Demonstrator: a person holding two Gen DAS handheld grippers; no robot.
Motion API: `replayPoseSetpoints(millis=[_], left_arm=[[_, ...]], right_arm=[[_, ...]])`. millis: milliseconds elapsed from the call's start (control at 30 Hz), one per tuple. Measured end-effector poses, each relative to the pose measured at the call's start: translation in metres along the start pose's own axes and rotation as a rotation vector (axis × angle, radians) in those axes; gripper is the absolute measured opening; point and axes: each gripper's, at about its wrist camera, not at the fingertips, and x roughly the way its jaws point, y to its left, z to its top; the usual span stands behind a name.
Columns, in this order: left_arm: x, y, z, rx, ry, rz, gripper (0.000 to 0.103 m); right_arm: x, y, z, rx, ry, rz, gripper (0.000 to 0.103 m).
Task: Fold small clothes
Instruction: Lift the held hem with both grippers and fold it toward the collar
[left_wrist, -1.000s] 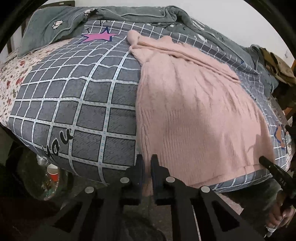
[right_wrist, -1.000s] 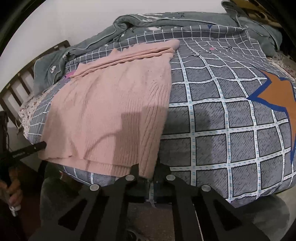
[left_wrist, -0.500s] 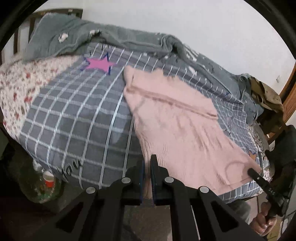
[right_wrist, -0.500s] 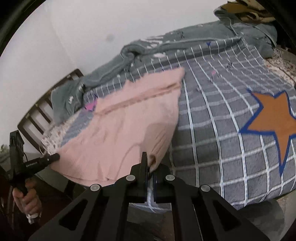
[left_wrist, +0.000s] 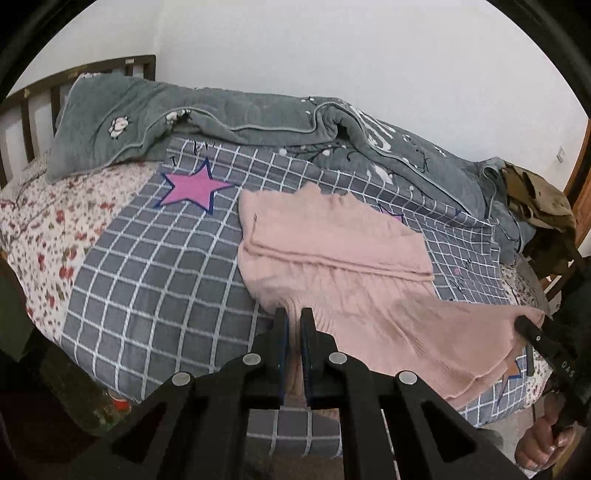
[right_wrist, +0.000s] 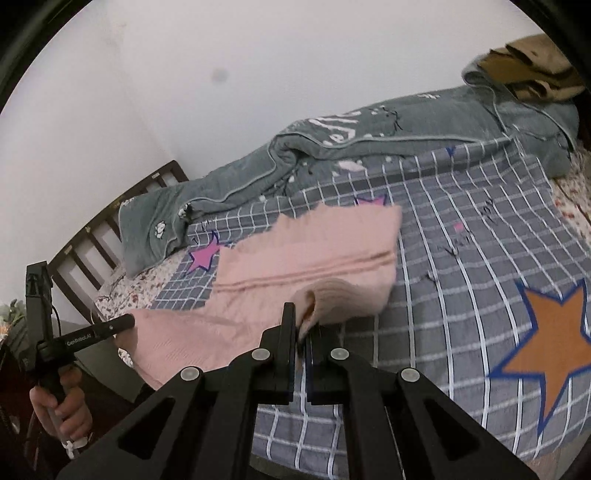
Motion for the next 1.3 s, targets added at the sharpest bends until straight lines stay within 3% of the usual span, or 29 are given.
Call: replayPoseSetpoints(millis=[633,967,1300], left_arm=[[0.048,0.006,0.085,-0.013,-0.079,-0.020,0.007],[0.098,0.014,0.126,-0.021,-0.081,-0.024,0.007],[0.156,0.014,0.154,-0.009,-0.068,-0.006,0.007]], right_arm=[[0.059,0.014,0.079,-0.079,-0.030,-0.039,0.004],[0.103,-0.002,0.118,-0.030,-0.054,-0.051,0.004],[0.167,-0.019,0.135,-0.041,-0.015,-0.075,0.004]])
